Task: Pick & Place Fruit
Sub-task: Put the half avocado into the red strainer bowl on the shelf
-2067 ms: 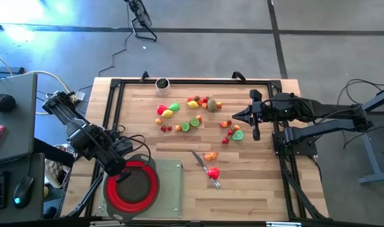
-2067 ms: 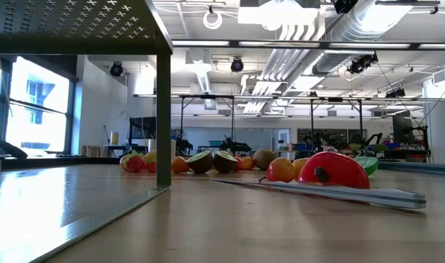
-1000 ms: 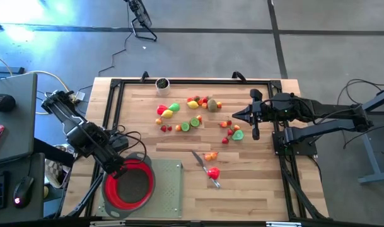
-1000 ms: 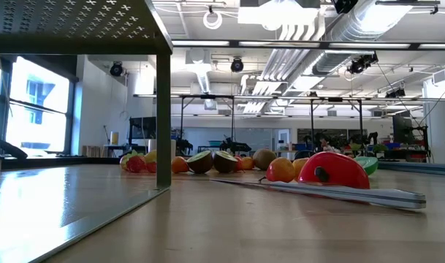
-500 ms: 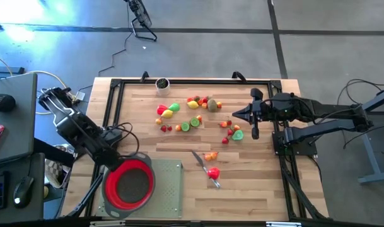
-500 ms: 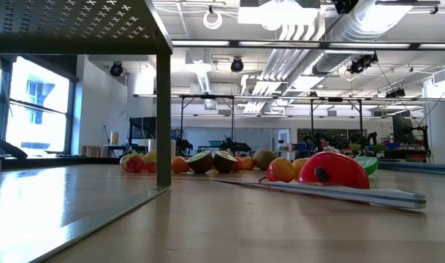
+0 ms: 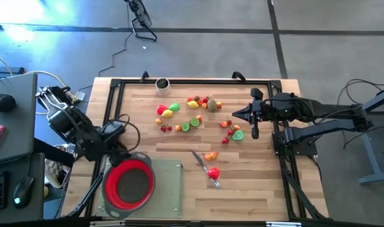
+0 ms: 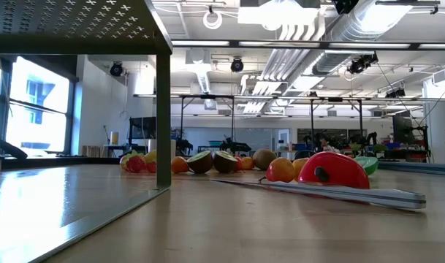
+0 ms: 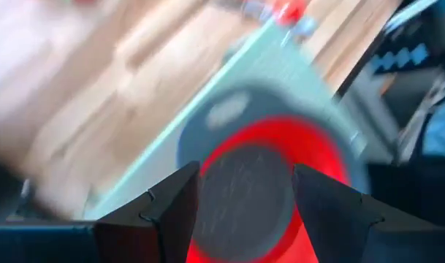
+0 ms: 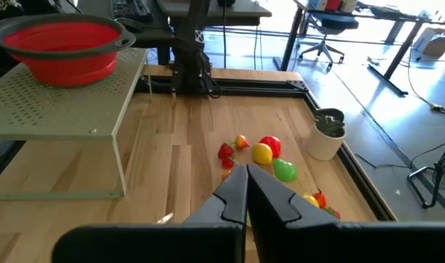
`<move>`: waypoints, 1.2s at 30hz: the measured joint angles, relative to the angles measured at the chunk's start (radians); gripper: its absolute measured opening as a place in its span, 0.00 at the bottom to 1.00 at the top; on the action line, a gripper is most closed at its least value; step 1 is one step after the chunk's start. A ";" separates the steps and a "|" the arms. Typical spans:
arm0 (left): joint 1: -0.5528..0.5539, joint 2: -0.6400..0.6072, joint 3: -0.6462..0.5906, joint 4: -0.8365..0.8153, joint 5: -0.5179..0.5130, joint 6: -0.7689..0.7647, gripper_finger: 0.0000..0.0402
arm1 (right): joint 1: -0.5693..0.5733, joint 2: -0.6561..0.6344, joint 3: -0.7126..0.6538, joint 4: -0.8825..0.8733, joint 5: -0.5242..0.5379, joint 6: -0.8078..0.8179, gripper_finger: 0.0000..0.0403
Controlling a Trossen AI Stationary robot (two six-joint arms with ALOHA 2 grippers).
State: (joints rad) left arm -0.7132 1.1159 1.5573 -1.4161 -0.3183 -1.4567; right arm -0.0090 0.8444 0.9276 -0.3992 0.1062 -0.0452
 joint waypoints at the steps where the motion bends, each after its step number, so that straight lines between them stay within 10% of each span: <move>1: 0.000 0.000 0.011 0.023 -0.041 0.031 0.53 | 0.000 0.000 0.000 0.000 0.000 0.000 0.01; 13: 0.000 0.000 0.041 0.185 -0.538 0.478 0.53 | 0.000 0.000 0.000 0.000 0.034 0.066 0.00; 36: 0.001 0.131 0.037 0.245 -0.690 0.504 0.53 | 0.000 0.003 0.000 0.001 0.049 0.217 0.00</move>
State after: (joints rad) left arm -0.7124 1.2471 1.5948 -1.1716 -1.0078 -0.9523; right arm -0.0086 0.8476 0.9276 -0.3986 0.1549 0.1718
